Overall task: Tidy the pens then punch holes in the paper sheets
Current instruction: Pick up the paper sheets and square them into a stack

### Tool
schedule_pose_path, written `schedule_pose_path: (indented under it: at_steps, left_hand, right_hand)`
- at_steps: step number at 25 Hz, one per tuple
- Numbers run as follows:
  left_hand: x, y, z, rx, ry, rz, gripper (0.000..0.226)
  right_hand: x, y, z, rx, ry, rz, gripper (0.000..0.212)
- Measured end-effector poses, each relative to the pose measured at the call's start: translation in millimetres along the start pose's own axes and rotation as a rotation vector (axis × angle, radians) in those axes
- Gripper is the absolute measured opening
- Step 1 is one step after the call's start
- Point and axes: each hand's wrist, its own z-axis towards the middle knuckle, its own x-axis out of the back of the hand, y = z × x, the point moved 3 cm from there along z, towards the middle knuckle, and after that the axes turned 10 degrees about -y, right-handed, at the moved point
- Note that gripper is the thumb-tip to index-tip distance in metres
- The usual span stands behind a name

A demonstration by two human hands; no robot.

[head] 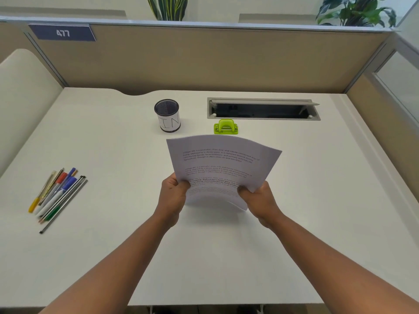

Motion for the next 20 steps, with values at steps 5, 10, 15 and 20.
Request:
schedule_pose_path:
  at_steps: [5, 10, 15, 20]
  left_hand:
    - [-3, -3, -2, -0.02, -0.022, -0.01, 0.046]
    - [-3, -5, -1, -0.063, -0.048, -0.019, 0.024]
    - [-3, -11, 1, -0.048, -0.074, 0.049, 0.019]
    - [10, 1, 8, -0.036, -0.032, -0.017, 0.014]
  right_hand:
    - [1, 5, 1, -0.009, -0.009, -0.011, 0.036]
    - [3, 10, 4, -0.024, 0.006, 0.015, 0.027]
    - [1, 11, 2, -0.064, 0.0, -0.001, 0.025]
    - [24, -9, 7, -0.089, -0.171, 0.086, 0.03]
